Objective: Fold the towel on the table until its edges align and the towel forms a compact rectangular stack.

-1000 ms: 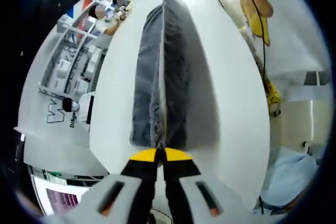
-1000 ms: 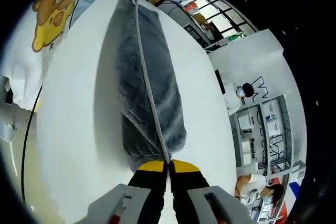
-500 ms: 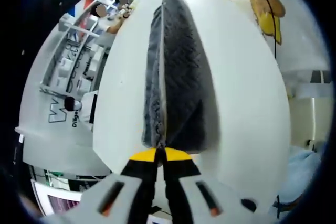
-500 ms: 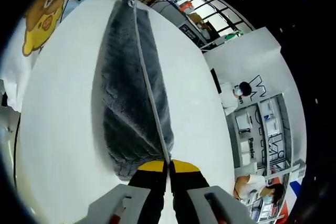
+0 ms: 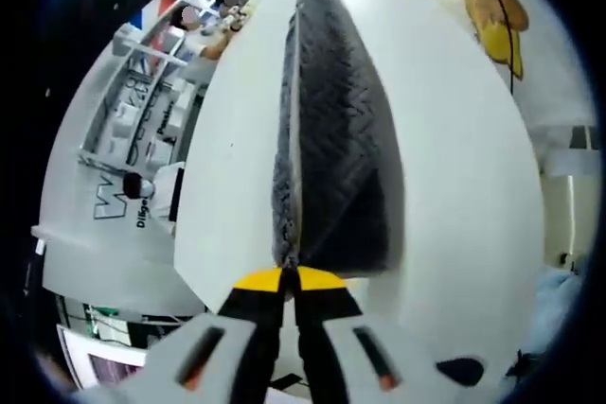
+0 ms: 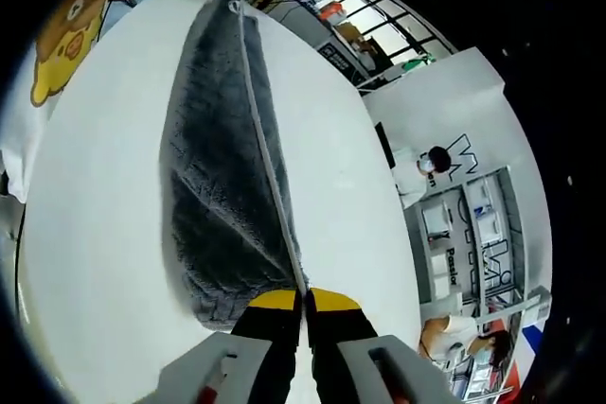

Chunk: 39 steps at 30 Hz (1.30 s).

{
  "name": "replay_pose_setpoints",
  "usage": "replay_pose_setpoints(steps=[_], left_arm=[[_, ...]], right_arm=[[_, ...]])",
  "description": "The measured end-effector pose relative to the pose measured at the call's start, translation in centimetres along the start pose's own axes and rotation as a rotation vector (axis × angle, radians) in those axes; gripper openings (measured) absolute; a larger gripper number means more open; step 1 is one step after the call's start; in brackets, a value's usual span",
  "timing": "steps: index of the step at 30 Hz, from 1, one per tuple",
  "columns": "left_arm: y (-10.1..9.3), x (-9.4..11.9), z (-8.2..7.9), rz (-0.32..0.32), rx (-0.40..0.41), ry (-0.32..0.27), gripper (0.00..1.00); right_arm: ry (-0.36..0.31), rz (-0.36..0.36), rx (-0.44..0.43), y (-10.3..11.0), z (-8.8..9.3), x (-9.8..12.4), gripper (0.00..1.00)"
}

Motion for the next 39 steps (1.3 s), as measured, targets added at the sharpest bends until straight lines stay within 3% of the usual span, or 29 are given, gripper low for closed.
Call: replay_pose_setpoints(steps=[14,26,39], left_arm=[[1.1,-1.8,0.7,0.011,0.015,0.009,0.05],[2.3,-3.6,1.5,0.022,0.034,0.011,0.05],[2.7,-6.5,2.3,0.07,0.035,0.036,0.05]], right_arm=[[0.003,-0.006,0.004,-0.9,-0.3,-1.5,0.03],[0.011,-0.022,-0.002,-1.9,-0.1,-4.0,0.03],[0.031,-0.074,-0.004,-1.2,0.5,-7.1,0.03]])
Point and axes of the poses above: the point that each gripper's makers call its tool centre point, and the gripper's own axes: x roughly backward along the fingers, y roughly to its left, z roughly out of its underside, the point moved 5 cm from there along x, roughly backward along the fingers, and after that the axes turned 6 degrees about z, right-handed, at the moved point
